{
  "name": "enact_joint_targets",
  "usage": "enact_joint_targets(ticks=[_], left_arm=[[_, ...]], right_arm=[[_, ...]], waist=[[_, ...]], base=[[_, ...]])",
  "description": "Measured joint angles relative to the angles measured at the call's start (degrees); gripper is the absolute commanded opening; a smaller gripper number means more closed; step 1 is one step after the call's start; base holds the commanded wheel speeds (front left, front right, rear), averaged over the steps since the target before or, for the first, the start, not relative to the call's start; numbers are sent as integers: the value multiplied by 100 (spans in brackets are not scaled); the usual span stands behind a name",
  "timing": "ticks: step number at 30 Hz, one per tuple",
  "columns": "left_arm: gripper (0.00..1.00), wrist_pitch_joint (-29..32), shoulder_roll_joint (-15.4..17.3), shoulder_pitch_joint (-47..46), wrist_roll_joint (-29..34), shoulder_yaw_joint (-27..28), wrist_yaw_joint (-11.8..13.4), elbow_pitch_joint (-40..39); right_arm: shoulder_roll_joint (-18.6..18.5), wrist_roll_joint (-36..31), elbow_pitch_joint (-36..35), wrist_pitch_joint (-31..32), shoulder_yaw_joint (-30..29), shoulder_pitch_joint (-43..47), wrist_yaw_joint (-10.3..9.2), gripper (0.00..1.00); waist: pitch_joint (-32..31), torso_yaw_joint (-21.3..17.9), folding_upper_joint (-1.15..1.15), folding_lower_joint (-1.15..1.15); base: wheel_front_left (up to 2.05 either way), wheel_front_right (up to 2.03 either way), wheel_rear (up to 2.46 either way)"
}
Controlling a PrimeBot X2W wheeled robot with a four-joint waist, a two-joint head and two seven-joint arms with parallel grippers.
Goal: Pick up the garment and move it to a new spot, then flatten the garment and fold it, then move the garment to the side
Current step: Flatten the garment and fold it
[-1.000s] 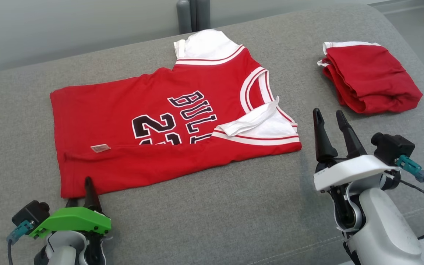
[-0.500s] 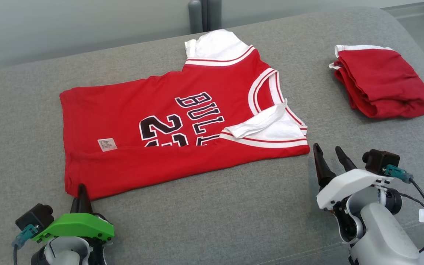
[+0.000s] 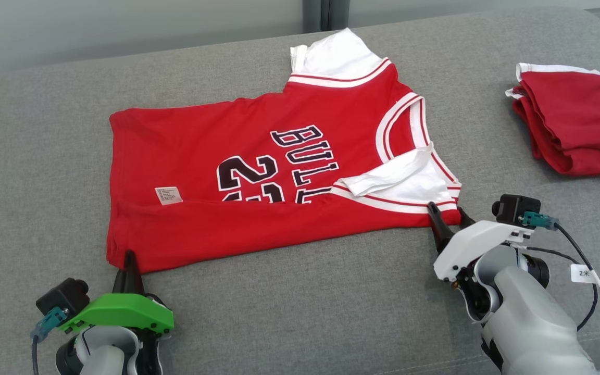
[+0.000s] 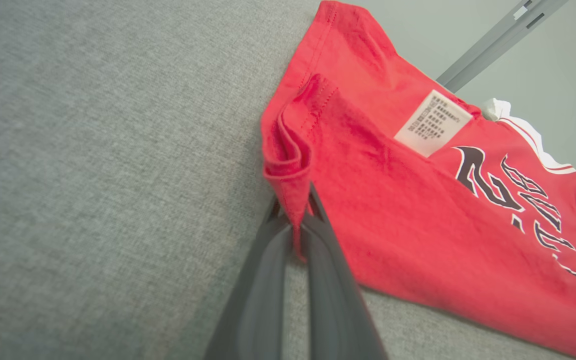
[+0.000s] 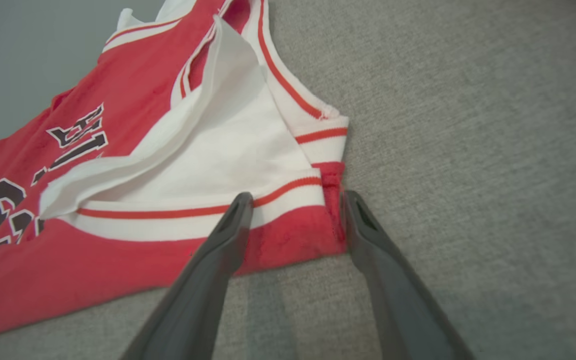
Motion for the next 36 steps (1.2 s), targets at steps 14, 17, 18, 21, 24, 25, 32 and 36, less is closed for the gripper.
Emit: enact_joint_targets(ticks=[14,17,18,21,24,25,32,36], left_arm=[[0,-32,-11,115,18,-26,-102,-502],[0,-32,-21,311,-33,-71,-130,-719],[0,-32,-24,394,-67,-86,-133,-789],[0,-26,-33,717,-145,-198,-134,-1022],[0,31,-40,1123,-372,-333,-77,-1237],[0,35,-40,1202,-424,-372,-59,-1255],[0,27,-38,1430,-617,-604,152,-1217],[0,19,-38,1458,-628,-615,215,-1184]], right_arm=[[-136,324,-43,-511,188,-232,1,0],[-259,392,-304,-456,163,6,2,0],[-301,420,-412,-443,140,112,4,0],[-400,468,-794,-403,35,465,7,0],[-420,489,-1352,-367,-165,1070,8,0],[-409,479,-1468,-347,-235,1233,8,0],[-176,258,-2005,-181,-593,2029,8,0],[-101,163,-2124,-125,-683,2186,8,0]], waist=[[-180,62,0,0],[-225,92,0,0],[-237,105,0,0],[-265,147,0,0],[-289,200,0,0],[-294,212,0,0],[-324,202,0,0],[-347,177,0,0]], base=[[0,0,0],[0,0,0],[0,0,0],[0,0,0],[0,0,0],[0,0,0],[0,0,0],[0,0,0]])
